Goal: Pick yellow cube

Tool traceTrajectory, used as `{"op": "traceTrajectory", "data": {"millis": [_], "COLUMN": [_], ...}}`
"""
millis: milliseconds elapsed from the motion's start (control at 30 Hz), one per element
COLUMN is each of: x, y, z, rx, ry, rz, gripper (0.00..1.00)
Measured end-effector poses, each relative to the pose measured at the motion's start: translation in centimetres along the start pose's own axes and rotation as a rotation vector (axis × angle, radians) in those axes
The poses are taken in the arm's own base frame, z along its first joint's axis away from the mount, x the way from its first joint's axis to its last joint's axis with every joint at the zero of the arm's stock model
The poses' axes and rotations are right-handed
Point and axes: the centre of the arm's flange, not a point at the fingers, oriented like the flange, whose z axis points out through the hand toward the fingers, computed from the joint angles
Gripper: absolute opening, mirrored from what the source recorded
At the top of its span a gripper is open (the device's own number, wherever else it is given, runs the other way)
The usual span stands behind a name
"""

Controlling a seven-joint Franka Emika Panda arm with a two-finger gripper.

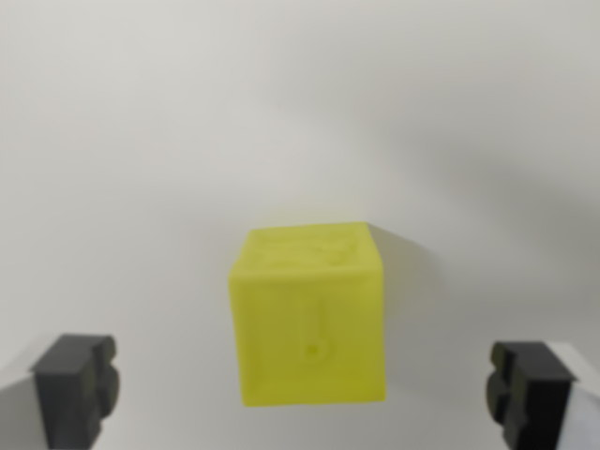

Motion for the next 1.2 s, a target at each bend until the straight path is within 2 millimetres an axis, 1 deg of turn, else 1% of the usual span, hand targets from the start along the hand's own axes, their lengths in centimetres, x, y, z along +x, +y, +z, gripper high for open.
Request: {"op": "traceTrajectory", "data": {"millis": [433, 567, 733, 1200], "x": [-1.4, -1.7, -1.8, -1.8], "y": [1.7, 2.2, 2.2, 2.2], "z": [3.3, 3.9, 4.5, 8.0], "rx": [0.002, 0.003, 0.003, 0.003], "ry": [0.003, 0.004, 0.003, 0.003], "rz": [-0.067, -0.084, -0.087, -0.090], "gripper": [1.00, 1.00, 1.00, 1.00]}}
